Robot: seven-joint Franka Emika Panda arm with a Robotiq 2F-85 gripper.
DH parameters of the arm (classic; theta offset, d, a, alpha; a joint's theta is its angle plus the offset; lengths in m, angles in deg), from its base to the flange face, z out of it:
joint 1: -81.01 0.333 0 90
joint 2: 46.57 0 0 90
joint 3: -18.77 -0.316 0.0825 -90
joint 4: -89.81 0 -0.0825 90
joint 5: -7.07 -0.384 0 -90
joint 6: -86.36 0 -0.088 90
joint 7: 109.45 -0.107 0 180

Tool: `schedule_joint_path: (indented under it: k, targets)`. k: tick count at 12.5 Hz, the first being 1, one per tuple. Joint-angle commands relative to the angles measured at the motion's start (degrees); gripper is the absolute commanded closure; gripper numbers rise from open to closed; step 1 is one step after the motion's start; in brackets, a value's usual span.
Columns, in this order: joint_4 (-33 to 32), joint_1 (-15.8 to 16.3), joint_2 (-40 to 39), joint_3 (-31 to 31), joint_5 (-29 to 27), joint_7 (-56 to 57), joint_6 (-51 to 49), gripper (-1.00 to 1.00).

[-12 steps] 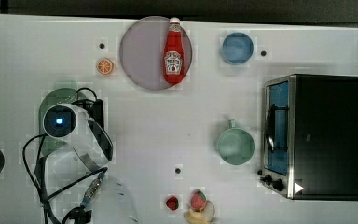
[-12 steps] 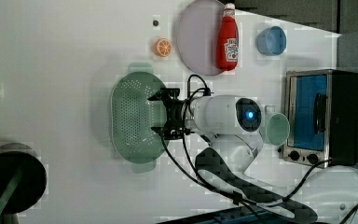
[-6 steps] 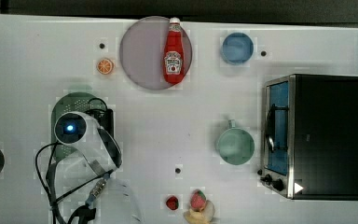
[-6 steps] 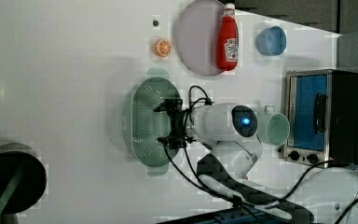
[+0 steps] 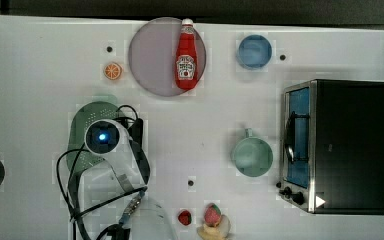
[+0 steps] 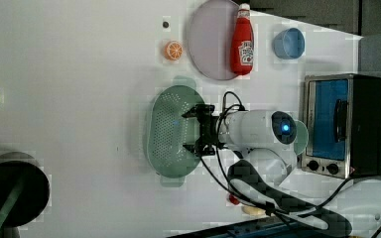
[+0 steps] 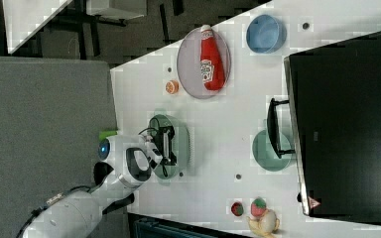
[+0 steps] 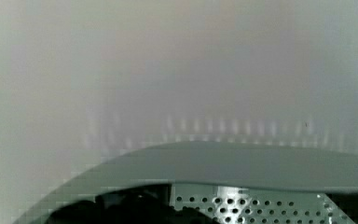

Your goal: Drag strainer left to right.

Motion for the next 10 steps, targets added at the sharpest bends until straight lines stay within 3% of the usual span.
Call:
schedule_joint_path:
  k: [1, 10]
  targets:
    - [-2.3, -3.5, 3.2, 1.7, 0.7, 4.3, -0.3, -1.00]
    - [-6.3, -8.6, 7.1, 9.4, 0.7, 18.0, -0.3, -1.00]
